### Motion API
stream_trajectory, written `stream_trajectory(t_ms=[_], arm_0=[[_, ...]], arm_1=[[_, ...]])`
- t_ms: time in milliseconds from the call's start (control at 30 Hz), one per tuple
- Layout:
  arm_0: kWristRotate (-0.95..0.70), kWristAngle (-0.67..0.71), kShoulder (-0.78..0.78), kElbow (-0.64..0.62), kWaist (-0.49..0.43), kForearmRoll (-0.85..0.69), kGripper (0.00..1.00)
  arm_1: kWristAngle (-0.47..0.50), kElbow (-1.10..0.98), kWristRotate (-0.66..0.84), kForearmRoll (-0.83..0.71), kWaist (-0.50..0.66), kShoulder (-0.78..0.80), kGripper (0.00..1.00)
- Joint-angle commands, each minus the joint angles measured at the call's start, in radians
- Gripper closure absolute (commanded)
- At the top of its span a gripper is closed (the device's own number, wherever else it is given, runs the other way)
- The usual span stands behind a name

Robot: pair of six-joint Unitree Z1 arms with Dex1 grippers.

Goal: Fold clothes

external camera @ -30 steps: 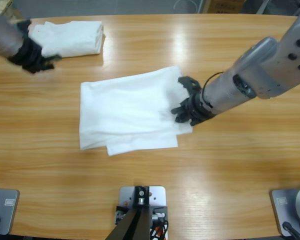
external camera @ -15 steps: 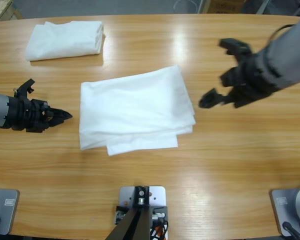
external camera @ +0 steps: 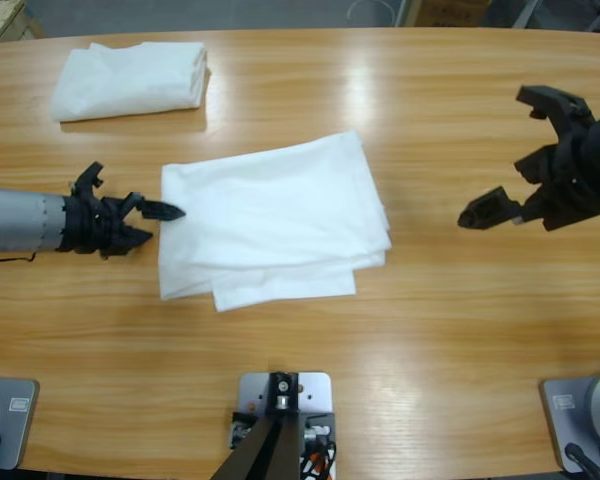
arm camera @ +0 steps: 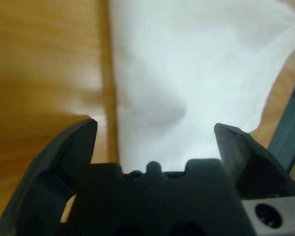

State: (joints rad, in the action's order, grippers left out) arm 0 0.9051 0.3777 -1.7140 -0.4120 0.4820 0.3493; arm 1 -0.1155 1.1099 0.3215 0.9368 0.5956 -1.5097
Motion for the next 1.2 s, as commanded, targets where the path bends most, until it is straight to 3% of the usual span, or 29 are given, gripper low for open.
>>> stream_trajectory(t_ms=[33,233,700,733,833,1200], arm_0=[[0.015,0.086,-0.154,0.084,-0.002,0.094,0.226],[0.014,0.106,-0.138,0.165,-0.002,0.092,0.221],[0.035,0.137,-0.157,0.179,0.023,0.099,0.208],[0.037,0.142,-0.171,0.178,0.023,0.122,0.301],[0.047,0.151,-0.216,0.180,0.023,0.201,0.985],[0.005,0.026,-0.210,0.217,0.035,0.283,1.000]], arm_1=[[0.008,-0.065,-0.011,-0.045,-0.008,-0.008,0.000],[-0.003,-0.075,-0.001,-0.082,-0.008,-0.033,0.000],[-0.007,-0.106,0.002,-0.108,-0.008,-0.039,0.000],[-0.007,-0.107,0.002,-0.110,-0.008,-0.041,0.000],[-0.007,-0.111,0.002,-0.112,-0.008,-0.046,0.000],[-0.025,-0.122,0.002,-0.131,-0.008,-0.076,0.000]])
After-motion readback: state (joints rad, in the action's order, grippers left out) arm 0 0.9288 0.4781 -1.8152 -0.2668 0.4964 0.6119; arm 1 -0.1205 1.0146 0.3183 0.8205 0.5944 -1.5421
